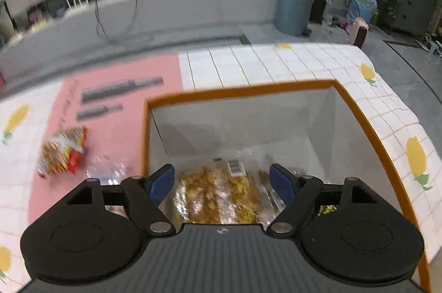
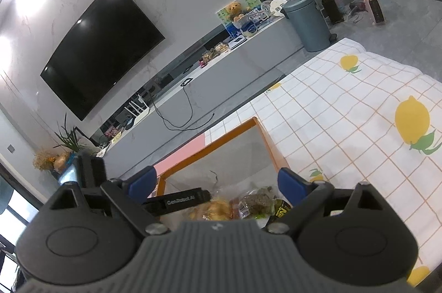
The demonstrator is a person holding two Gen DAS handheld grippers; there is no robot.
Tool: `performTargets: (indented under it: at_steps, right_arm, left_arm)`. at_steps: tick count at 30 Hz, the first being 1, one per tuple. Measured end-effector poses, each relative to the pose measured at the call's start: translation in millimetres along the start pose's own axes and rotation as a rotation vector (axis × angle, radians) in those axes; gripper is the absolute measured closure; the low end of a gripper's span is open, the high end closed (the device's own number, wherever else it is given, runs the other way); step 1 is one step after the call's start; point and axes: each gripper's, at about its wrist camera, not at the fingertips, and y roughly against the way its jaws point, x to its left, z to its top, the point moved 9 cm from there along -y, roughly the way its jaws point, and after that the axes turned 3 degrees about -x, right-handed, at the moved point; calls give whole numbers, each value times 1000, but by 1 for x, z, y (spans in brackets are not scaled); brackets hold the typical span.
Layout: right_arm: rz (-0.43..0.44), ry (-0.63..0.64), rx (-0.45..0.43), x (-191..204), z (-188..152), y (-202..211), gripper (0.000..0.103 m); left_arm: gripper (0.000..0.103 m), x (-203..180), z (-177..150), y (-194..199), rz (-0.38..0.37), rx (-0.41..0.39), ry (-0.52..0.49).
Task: Organize snacks
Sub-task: 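Carry the yellow-puff bag over the box with the left tool and open it, then withdraw both tools from the box back over the remaining snacks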
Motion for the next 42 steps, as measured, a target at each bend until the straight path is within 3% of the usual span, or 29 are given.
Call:
performTargets:
  at_steps: [5, 9, 14, 20, 30, 34, 38, 42]
  right_arm:
    - [-1, 7, -1, 2, 0, 1, 11]
    - [-4, 14, 1, 5, 0, -1, 11]
    - [-8, 42, 7, 10, -2, -4, 11]
    - [-18, 90, 13, 19, -6, -12, 11]
    - [40, 156, -25, 57, -14, -17, 11]
    - [81, 176, -35, 75, -22, -20, 11]
    - [122, 219, -38, 95, -33, -23, 11]
    - [158, 283, -54, 118, -45, -26, 11]
  left_arm:
    - [10, 2, 1, 13, -32, 13, 40]
    - [10, -3, -2, 29, -48, 2, -8]
    - [10, 4, -10, 48, -92, 9, 52]
    - [10, 21, -19, 71, -90, -9, 53]
    - [10, 52, -34, 121, -25, -67, -8]
    - [9, 70, -38, 147, 30, -162, -49]
    - [8, 94, -46, 158, 33, -205, -16]
    - [7, 122, -59, 153, 101, -228, -1]
